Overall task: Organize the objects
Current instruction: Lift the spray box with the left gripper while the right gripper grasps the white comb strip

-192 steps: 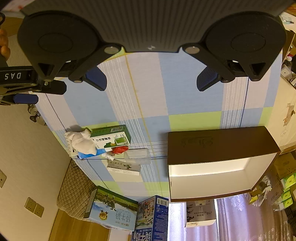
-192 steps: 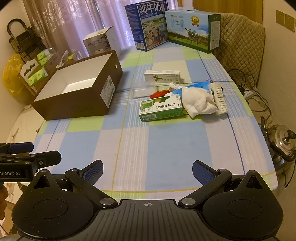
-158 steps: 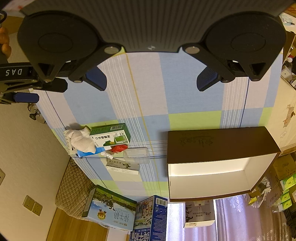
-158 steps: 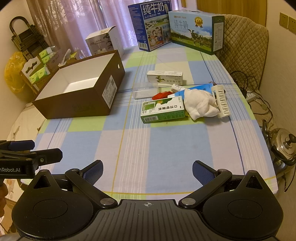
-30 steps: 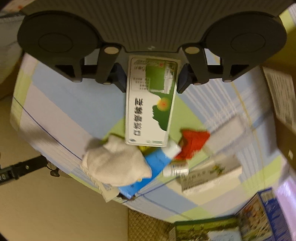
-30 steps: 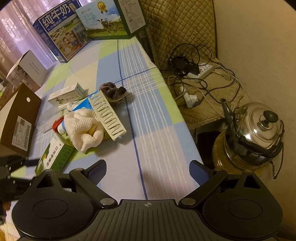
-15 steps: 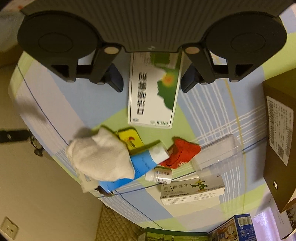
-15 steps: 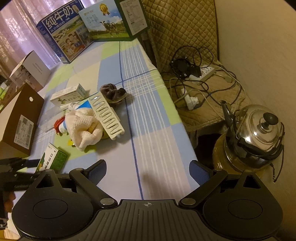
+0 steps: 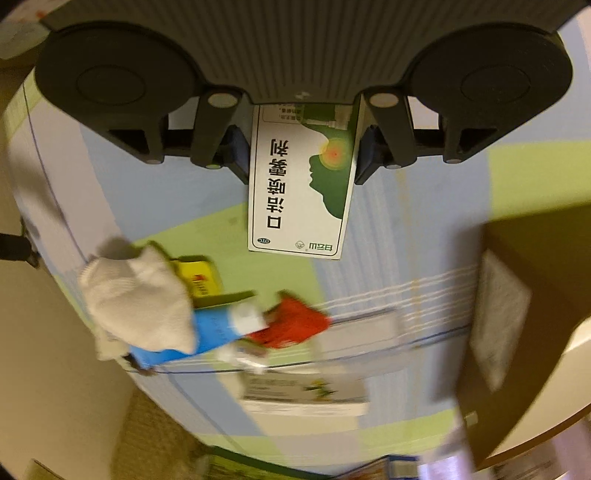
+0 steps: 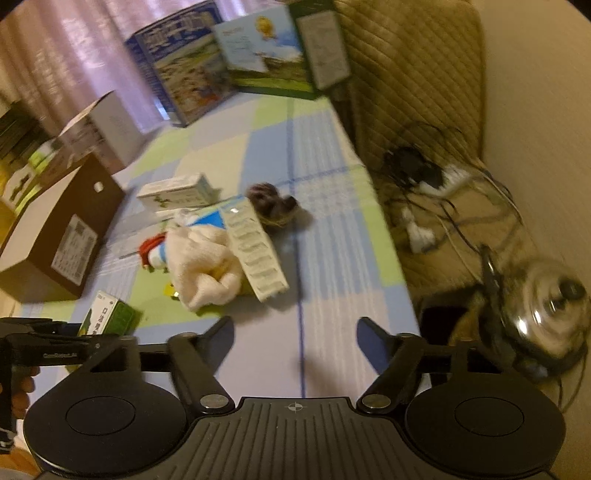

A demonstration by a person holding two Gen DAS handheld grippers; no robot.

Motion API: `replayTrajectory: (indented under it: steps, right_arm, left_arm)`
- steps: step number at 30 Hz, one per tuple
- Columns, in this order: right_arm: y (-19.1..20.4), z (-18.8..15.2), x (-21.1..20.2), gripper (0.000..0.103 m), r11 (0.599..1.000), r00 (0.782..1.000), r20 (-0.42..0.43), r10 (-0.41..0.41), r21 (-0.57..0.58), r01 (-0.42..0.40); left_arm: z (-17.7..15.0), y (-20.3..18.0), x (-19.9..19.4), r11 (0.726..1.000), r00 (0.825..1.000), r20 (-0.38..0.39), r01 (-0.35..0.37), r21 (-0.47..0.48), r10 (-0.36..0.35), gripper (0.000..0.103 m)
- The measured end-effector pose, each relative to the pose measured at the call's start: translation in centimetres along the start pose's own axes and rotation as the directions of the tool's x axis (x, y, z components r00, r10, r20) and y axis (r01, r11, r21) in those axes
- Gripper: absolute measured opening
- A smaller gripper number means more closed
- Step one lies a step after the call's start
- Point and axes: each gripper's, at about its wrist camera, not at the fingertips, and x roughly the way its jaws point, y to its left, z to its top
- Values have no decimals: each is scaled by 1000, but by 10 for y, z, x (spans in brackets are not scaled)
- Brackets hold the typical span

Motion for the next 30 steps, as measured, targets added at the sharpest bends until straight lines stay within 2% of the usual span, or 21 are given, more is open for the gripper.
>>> replayTrajectory:
  steps: [7, 16, 22, 26, 30]
  right_arm:
    - [13, 21, 34, 46, 985, 998, 28, 56, -163, -51]
    - [25, 39, 74, 37, 955, 998, -9, 68, -289, -68]
    - [27, 39, 87, 28, 944, 997, -21, 72, -323, -75]
    - [31, 36, 84, 25, 935, 999, -10, 53, -351, -53]
    - [28, 34, 75, 25, 946, 999, -11, 43, -320, -44]
  left_arm:
    - [-20, 42, -12, 983, 997, -3, -82, -162, 83, 52]
    - [-41, 78, -21, 939, 984, -26, -174, -297, 174, 52]
    - [-48, 89, -25, 923, 980, -25, -193, -333, 196, 52]
    - [-48, 86, -24, 927, 978, -24, -203, -316, 206, 52]
    - [-47, 83, -23, 932, 976, -24, -214, -294, 217, 52]
